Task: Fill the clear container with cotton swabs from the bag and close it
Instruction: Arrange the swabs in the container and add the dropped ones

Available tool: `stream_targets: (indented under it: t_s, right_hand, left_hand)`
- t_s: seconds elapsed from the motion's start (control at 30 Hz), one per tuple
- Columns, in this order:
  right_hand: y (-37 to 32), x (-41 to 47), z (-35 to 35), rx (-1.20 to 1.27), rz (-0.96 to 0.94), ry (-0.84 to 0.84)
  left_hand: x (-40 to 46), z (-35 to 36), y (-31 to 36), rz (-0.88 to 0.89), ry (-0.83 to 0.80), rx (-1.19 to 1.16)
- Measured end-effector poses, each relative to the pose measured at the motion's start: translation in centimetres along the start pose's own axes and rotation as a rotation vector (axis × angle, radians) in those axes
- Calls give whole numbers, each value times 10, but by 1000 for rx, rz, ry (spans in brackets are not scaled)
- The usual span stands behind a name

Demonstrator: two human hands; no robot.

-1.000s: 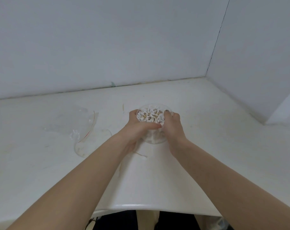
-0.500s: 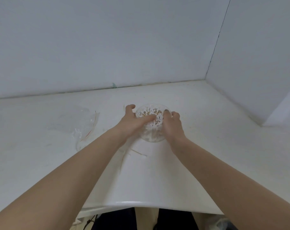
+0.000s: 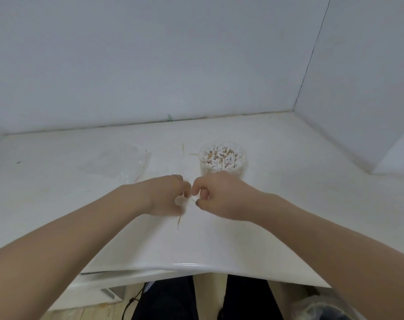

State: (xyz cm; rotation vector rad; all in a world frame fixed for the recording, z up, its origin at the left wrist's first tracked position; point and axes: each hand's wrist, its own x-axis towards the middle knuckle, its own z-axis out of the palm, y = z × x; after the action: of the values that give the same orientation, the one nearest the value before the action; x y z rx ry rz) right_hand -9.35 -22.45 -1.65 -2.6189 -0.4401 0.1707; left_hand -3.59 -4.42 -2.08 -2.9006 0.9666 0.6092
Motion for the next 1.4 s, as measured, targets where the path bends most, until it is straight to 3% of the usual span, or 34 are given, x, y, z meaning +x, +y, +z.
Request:
stream_targets:
  t_s: [0.27,0.53,0.67,0.8,1.07,1.2,1.4]
  right_hand:
    - [5,11,35,-112,131,7]
    - [13,17,33,-67,174,0]
    - [20,11,24,-40,181,5]
    - [26,4,17,134,183,45]
    - [17,-2,-22,779,215,211]
    - [11,3,-40,882,155,371]
    - [17,26,-54,1120,176,608]
  left_hand:
    - [5,19,0,-79,125,-120]
    - [14,21,-4,-107,181,-208]
    - [15,16,-5,-80,243,-404]
    - [15,16,-3,64,193,-416]
    - [10,-15,-3,113,236,-831]
    - [10,-33,-1,137,251,-1073]
    - [29,-43,11,85,390,-1014]
